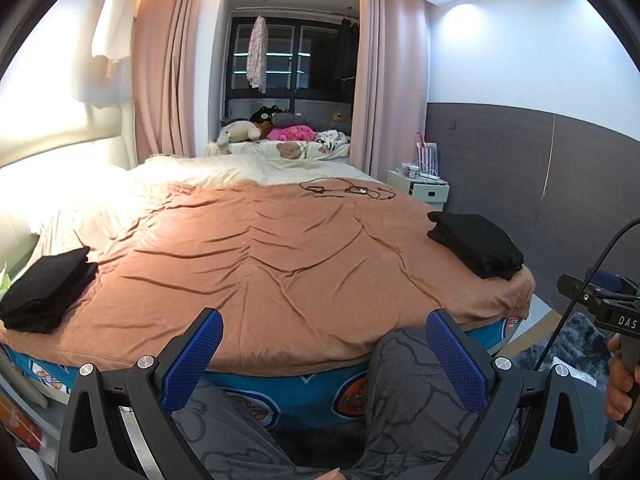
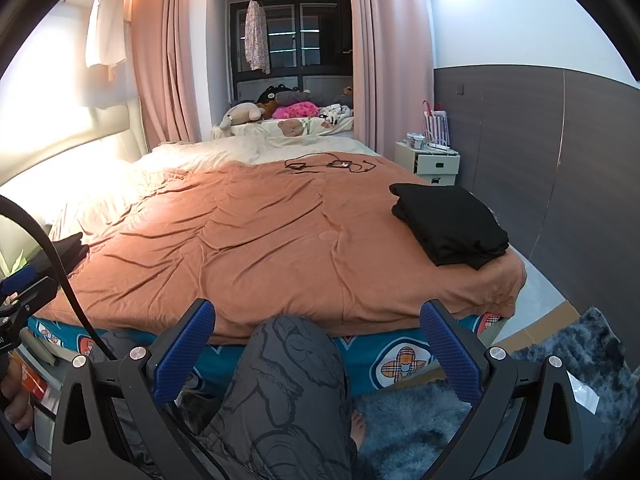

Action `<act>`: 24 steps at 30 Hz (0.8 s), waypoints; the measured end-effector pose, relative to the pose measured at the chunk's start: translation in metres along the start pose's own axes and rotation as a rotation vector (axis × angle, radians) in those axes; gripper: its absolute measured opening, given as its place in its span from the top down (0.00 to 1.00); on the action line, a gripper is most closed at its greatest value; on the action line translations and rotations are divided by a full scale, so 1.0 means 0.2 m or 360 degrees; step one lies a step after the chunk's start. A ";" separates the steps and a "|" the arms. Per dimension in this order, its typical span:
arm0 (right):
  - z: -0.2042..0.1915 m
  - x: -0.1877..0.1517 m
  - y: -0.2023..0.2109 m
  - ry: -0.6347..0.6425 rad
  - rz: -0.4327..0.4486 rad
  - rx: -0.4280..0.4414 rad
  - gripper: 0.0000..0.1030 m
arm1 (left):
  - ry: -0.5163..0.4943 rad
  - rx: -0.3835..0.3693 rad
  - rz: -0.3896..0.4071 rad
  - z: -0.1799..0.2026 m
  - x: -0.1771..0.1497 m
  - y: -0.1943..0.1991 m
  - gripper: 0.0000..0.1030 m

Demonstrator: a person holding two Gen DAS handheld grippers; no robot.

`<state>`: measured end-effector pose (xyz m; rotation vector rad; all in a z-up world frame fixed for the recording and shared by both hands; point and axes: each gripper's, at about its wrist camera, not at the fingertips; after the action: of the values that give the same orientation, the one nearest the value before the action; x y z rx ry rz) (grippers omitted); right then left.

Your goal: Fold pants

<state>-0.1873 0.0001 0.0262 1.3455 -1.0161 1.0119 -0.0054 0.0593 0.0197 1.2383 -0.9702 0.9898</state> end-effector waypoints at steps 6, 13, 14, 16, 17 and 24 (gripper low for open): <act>0.02 -0.01 -0.01 -0.0004 -0.0005 0.0001 0.00 | 0.0000 0.0001 -0.0001 0.00 0.00 0.00 0.00; 0.02 0.00 -0.01 -0.0002 -0.0008 0.0001 0.00 | -0.0001 0.0007 -0.0003 0.00 0.00 0.01 0.00; 0.02 0.00 -0.01 -0.0005 -0.0010 0.0003 0.00 | -0.0002 0.0009 0.0000 -0.01 0.01 0.01 0.00; 0.02 0.00 -0.02 -0.0004 -0.0007 0.0002 0.00 | 0.0002 0.0006 -0.0002 -0.01 0.01 0.01 0.00; 0.02 0.00 -0.02 -0.0002 -0.0006 0.0000 0.00 | 0.0003 0.0008 -0.0001 -0.01 0.01 0.01 0.00; 0.02 0.00 -0.02 0.0008 -0.0015 0.0002 0.00 | -0.0018 0.0011 0.0006 0.01 0.01 0.02 0.00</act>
<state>-0.1839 -0.0030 0.0253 1.3466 -1.0047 1.0087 -0.0087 0.0580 0.0222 1.2492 -0.9791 0.9907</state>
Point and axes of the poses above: each gripper's, at about its wrist camera, not at the fingertips, and y roughly against the way its jaws point, z to its right, x to its top, and after that the axes turned 9 degrees about z, right-handed
